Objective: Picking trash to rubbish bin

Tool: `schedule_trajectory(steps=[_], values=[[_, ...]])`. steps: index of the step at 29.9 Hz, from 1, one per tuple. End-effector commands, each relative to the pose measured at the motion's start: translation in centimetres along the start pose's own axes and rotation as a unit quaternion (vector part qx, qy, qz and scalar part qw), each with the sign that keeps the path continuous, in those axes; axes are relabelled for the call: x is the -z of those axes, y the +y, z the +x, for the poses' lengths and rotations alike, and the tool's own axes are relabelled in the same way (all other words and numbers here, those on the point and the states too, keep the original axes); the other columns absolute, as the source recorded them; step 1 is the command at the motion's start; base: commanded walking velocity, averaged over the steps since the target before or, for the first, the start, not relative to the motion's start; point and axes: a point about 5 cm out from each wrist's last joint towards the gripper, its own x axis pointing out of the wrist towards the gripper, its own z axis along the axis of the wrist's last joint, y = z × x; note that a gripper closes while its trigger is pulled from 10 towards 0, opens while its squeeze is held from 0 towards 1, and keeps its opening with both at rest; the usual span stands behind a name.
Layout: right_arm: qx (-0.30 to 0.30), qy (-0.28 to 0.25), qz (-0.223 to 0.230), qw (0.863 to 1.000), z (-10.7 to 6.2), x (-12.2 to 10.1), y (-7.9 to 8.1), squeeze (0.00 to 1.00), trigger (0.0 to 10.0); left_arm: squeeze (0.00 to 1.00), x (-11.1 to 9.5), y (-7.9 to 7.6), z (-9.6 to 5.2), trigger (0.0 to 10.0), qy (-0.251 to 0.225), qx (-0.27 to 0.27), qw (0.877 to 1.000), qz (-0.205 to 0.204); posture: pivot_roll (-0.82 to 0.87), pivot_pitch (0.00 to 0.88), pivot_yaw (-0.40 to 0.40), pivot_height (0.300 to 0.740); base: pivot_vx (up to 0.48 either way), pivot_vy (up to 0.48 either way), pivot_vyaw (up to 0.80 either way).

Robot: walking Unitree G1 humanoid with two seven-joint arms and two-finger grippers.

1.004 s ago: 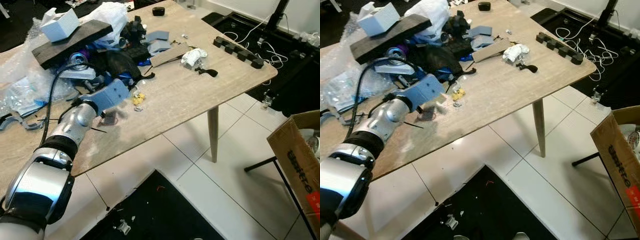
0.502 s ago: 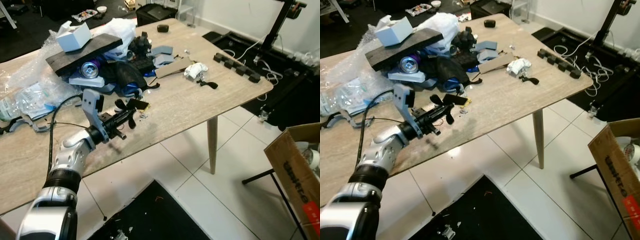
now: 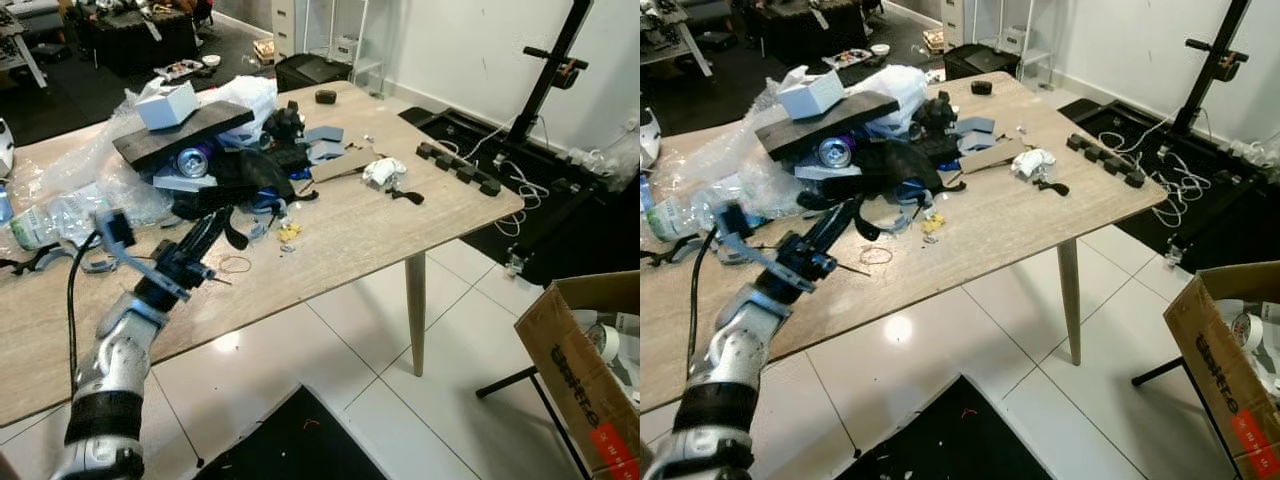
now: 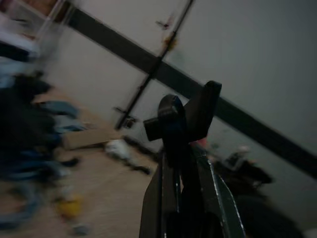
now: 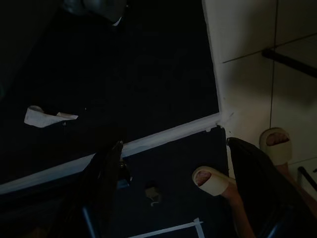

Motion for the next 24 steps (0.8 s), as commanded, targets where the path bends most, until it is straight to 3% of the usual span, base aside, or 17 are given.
schedule_trajectory(steps=[1,2,3,4,6,9,10,15,17,24], values=[[-0.011,0.018,0.0,1.0,0.0,1.0,0.7,0.0,10.0,0.0,0.6,-0.8,-0.1,9.2,0.004,0.027,0.999,-0.02,-0.16,0.158,0.052,0.74,0.0,0.0,0.0],[-0.011,0.016,0.002,1.0,0.0,0.9,0.6,0.0,10.0,0.0,2.1,-2.5,-0.3,10.0,0.02,0.08,0.995,-0.06,-0.16,0.145,0.054,0.74,0.0,0.0,0.0],[-0.011,0.016,0.002,1.0,0.0,0.9,0.6,0.0,10.0,0.0,2.1,-2.5,-0.3,10.0,0.02,0.08,0.995,-0.06,-0.16,0.145,0.054,0.74,0.0,0.0,0.0],[-0.011,0.014,0.005,1.0,0.0,0.7,0.6,0.0,10.0,0.0,3.4,-3.7,-0.5,10.0,0.042,0.114,0.989,-0.089,-0.16,0.138,0.055,0.74,0.0,0.0,0.0],[-0.011,0.014,0.005,1.0,0.0,0.7,0.6,0.0,10.0,0.0,3.4,-3.7,-0.5,10.0,0.042,0.114,0.989,-0.089,-0.16,0.138,0.055,0.74,0.0,0.0,0.0],[-0.009,0.014,0.007,1.0,0.0,0.6,0.5,0.0,10.0,0.0,5.2,-4.9,-1.0,10.0,0.079,0.149,0.98,-0.106,-0.16,0.126,0.053,0.74,0.0,0.0,0.0],[-0.008,0.016,0.008,1.0,0.0,0.5,0.5,0.0,10.0,0.0,6.0,-6.1,-1.5,10.0,0.097,0.176,0.971,-0.127,-0.16,0.117,0.051,0.74,0.0,0.0,0.0],[-0.007,0.019,0.009,1.0,0.0,0.5,0.5,0.0,10.0,0.0,6.7,-6.7,-2.0,10.0,0.109,0.179,0.966,-0.149,-0.16,0.109,0.046,0.74,0.0,0.0,0.0],[-0.012,0.022,-0.001,1.0,0.0,0.4,0.5,0.0,10.0,0.0,7.5,-6.9,-2.3,10.0,0.131,0.172,0.965,-0.146,-0.16,0.109,0.041,0.74,0.0,0.0,-0.78],[-0.012,0.021,-0.004,1.0,0.0,0.2,0.5,0.0,10.0,0.0,7.5,-6.9,-2.1,10.0,0.125,0.158,0.969,-0.144,-0.15,0.109,0.04,0.74,0.0,0.0,-0.78]])
